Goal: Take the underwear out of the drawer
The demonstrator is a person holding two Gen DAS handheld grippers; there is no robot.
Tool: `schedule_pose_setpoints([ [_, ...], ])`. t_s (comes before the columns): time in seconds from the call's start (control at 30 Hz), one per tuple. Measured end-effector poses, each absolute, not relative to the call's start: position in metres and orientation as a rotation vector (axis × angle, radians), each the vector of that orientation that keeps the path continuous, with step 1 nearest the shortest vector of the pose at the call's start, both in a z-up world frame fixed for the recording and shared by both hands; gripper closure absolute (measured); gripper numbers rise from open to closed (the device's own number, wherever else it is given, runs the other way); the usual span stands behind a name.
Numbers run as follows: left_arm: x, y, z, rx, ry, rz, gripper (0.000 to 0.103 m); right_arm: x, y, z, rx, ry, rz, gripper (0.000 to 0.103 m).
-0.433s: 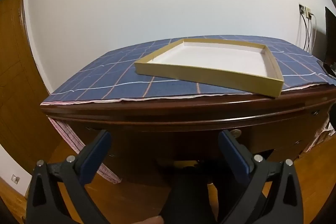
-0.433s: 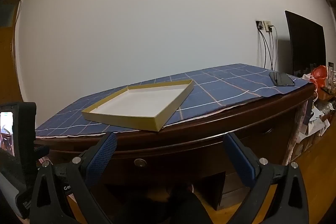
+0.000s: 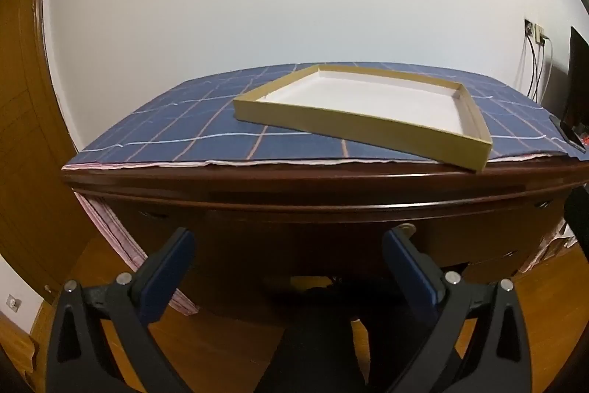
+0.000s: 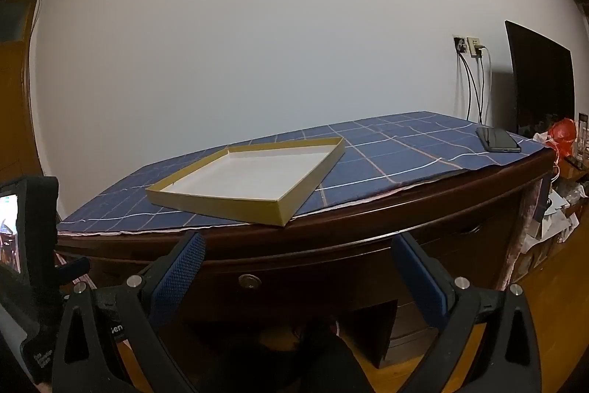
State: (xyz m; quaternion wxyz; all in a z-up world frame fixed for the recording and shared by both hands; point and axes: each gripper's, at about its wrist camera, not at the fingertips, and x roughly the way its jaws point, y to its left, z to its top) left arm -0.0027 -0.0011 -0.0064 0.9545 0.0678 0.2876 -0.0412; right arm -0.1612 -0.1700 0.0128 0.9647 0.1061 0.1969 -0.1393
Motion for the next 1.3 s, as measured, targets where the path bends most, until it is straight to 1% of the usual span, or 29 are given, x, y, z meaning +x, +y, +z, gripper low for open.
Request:
schedule_pose_setpoints([
  [1.3, -0.0042, 0.0012, -0.0085, 0.142, 0.595, -0.104, 0.001, -0.1604, -0.1736, 0.0082, 0.228, 0.415, -0.291, 0.001],
])
